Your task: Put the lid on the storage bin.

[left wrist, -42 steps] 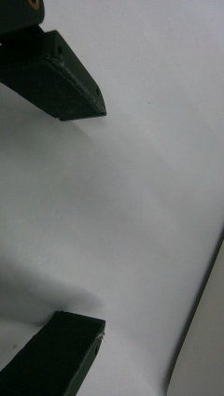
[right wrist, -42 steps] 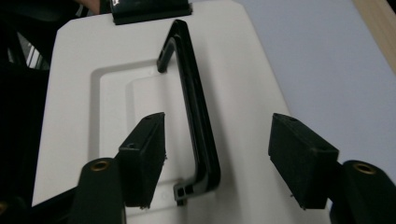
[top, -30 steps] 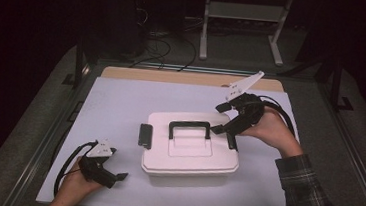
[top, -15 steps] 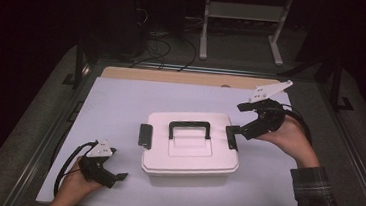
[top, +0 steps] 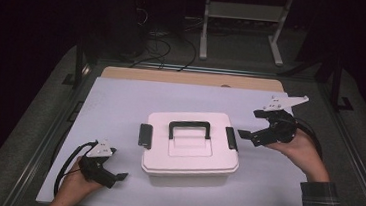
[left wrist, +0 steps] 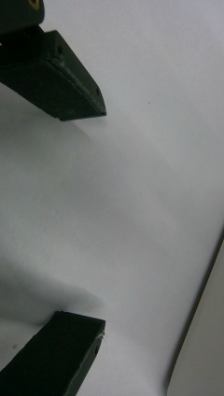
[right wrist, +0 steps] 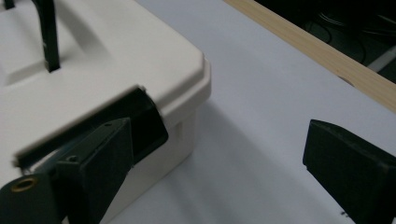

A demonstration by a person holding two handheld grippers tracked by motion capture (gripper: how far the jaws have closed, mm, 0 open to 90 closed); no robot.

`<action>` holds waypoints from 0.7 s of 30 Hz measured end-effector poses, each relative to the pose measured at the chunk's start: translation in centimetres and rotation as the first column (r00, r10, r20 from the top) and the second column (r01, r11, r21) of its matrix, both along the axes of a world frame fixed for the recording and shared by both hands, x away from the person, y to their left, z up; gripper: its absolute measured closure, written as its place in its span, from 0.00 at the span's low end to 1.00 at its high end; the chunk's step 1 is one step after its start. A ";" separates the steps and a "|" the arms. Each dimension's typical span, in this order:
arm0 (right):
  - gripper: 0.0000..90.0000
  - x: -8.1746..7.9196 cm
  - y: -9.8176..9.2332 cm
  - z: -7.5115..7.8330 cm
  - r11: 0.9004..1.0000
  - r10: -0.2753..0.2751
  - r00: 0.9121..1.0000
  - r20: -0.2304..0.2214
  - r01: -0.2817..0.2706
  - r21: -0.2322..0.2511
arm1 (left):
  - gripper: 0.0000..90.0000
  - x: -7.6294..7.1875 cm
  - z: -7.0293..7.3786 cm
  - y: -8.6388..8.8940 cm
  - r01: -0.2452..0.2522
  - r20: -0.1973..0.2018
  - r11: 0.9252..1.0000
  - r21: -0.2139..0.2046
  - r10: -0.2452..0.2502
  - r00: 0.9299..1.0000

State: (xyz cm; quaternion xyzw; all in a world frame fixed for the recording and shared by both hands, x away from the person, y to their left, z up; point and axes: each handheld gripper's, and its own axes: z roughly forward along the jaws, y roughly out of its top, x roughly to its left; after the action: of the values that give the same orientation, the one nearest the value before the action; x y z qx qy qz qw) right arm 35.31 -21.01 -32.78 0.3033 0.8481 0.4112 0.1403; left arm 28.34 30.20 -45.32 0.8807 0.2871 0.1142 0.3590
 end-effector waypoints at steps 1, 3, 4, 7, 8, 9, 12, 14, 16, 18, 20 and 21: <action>0.09 -0.1 -0.1 -0.3 1.000 -0.016 1.000 0.005 0.016 -0.003 | 0.00 0.0 0.0 0.0 0.000 0.000 1.000 0.001 0.000 1.000; 0.09 -0.3 -0.4 -0.8 0.999 -0.039 0.999 -0.001 0.039 -0.002 | 0.00 0.0 0.0 0.0 0.000 0.000 1.000 0.000 0.000 1.000; 0.09 -0.4 -0.5 -1.1 0.999 -0.051 0.999 -0.002 0.051 0.002 | 0.00 0.0 0.0 0.0 0.000 -0.001 1.000 0.000 0.000 1.000; 0.09 -0.7 -1.2 -1.7 0.996 -0.089 0.996 -0.007 0.089 0.025 | 0.00 0.0 0.0 0.0 -0.001 0.001 1.000 -0.001 0.001 1.000; 0.09 -0.8 -1.4 -2.0 0.994 -0.103 0.995 -0.005 0.103 0.032 | 0.00 0.0 0.0 0.0 -0.001 0.001 1.000 -0.001 0.001 1.000; 0.09 -0.9 -1.6 -2.2 0.993 -0.116 0.993 -0.005 0.116 0.038 | 0.00 0.0 0.0 0.0 -0.001 0.001 1.000 0.000 0.001 1.000; 0.09 -1.3 -2.1 -3.0 0.987 -0.151 0.989 -0.006 0.151 0.046 | 0.00 0.0 0.0 0.0 -0.001 0.001 1.000 -0.002 0.001 1.000; 0.09 -1.4 -2.3 -3.6 0.985 -0.169 0.986 -0.005 0.169 0.047 | 0.00 0.0 0.0 0.0 -0.001 0.001 1.000 -0.001 0.001 1.000; 0.09 -1.6 -2.5 -4.3 0.981 -0.188 0.982 -0.011 0.189 0.049 | 0.00 0.0 0.0 0.0 -0.001 0.002 1.000 -0.001 0.001 1.000; 0.09 -1.8 -2.7 -5.1 0.976 -0.212 0.977 -0.013 0.213 0.044 | 0.00 0.0 0.0 0.0 -0.001 0.002 1.000 -0.001 0.001 1.000; 0.09 -1.9 -2.8 -5.9 0.972 -0.232 0.972 -0.018 0.233 0.040 | 0.00 0.0 0.0 0.0 -0.001 0.002 1.000 -0.001 0.001 1.000; 0.09 -2.0 -2.8 -6.3 0.969 -0.244 0.970 -0.022 0.244 0.040 | 0.00 0.0 0.0 0.0 -0.001 0.002 1.000 -0.001 0.001 1.000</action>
State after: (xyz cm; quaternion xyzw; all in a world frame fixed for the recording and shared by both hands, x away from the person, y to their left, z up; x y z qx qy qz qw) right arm 33.29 -23.82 -39.03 0.4116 0.7966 0.4061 0.1764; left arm 28.33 30.20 -45.34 0.8803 0.2870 0.1153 0.3596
